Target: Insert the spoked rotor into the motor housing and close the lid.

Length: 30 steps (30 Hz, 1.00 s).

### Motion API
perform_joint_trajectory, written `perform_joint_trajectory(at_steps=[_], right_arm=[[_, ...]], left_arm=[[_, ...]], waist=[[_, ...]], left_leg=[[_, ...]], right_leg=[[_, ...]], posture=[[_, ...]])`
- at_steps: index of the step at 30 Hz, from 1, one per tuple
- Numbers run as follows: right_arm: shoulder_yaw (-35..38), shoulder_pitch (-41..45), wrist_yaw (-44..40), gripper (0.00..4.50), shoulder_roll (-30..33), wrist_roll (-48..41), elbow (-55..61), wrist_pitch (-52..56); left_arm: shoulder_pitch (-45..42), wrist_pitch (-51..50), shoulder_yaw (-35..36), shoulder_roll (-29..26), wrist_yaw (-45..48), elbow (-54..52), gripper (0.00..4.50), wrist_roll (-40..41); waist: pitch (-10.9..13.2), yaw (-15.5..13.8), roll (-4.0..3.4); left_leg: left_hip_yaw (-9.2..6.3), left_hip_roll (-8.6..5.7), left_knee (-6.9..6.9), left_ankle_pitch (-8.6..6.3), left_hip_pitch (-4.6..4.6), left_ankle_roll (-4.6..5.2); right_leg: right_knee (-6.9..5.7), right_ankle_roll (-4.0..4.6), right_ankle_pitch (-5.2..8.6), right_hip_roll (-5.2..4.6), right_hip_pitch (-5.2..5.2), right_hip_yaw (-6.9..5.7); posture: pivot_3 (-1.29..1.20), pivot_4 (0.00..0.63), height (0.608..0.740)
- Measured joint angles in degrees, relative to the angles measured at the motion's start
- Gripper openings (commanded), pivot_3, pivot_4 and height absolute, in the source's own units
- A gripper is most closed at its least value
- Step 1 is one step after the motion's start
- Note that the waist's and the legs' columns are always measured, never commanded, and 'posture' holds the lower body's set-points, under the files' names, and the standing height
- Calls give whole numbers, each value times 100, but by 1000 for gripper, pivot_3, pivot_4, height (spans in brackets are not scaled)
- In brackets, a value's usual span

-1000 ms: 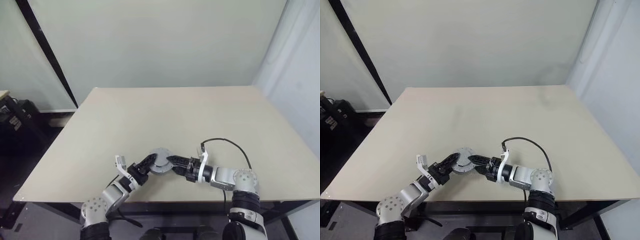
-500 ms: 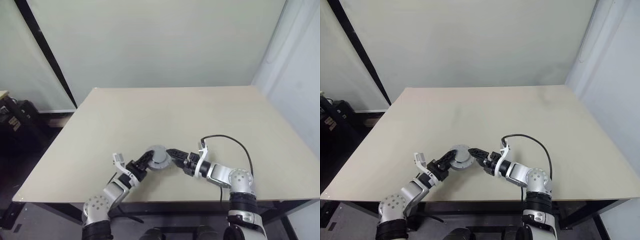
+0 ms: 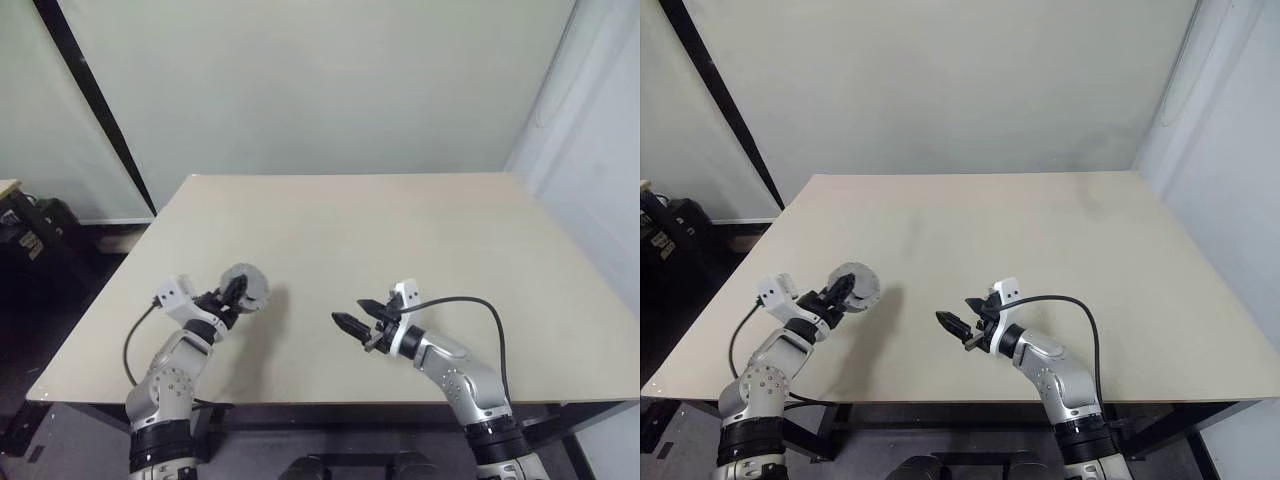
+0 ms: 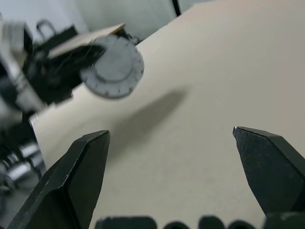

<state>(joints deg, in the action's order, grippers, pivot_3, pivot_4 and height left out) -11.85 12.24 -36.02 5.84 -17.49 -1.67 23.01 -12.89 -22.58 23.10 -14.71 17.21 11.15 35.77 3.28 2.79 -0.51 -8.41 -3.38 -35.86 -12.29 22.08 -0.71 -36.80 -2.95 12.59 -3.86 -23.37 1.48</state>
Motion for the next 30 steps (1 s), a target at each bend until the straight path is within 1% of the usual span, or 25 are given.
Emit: perform_joint_trajectory(at_steps=[5,9,15,17,18,22,23,30], right_arm=[[-307,-3,-132,4500,161,350,0,-475],[-362,-5,-154,4500,202,439,0,-570],[-381,-5,-146,4500,255,561,0,-584],[-395,-5,-135,4500,253,591,-1,-584],[-399,-5,-130,4500,253,603,-1,-584],[-400,-4,-112,4500,290,643,-4,-583],[-401,-3,-112,4500,294,651,-7,-583],[-415,18,-112,4500,295,699,-69,-583]], left_arm=[[-217,537,5,-2,-23,592,1982,-395],[-342,829,3,10,-130,1040,1982,-640],[-368,1137,-16,6,-288,1513,1982,-1018],[-393,1292,-18,-4,-350,1630,2713,-1124],[-409,1364,-18,-7,-412,1674,2969,-1220],[-413,1484,20,-95,-501,1778,4337,-1328],[-410,1484,29,-97,-514,1788,4477,-1338],[-391,1762,56,-175,-661,1793,4477,-1536]], waist=[[0,0,21],[-2,-1,45],[-3,-1,54],[-4,1,54],[-4,5,54],[-4,0,54],[-4,-5,54],[-5,-74,56]], left_leg=[[-3,0,-6,0,0,1],[-8,0,-6,0,0,1],[-7,0,-9,1,-2,2],[-6,1,-9,1,-19,2],[0,3,-8,0,-27,2],[-2,5,-9,0,-41,1],[-4,4,-10,0,-41,1],[-6,0,-16,0,-47,1]], right_leg=[[-1,-1,-1,0,3,0],[-3,-1,-3,1,4,-1],[-5,-6,-9,0,5,-1],[-7,-5,-10,0,19,-1],[-10,-5,-10,0,22,-1],[-13,-5,-10,1,36,-2],[-13,-5,-10,0,42,-4],[-11,-6,-10,-2,53,-4]], posture=[[0,0,740],[0,0,740],[0,0,740],[0,0,740],[0,0,740],[0,0,740],[0,0,740],[0,0,740]])
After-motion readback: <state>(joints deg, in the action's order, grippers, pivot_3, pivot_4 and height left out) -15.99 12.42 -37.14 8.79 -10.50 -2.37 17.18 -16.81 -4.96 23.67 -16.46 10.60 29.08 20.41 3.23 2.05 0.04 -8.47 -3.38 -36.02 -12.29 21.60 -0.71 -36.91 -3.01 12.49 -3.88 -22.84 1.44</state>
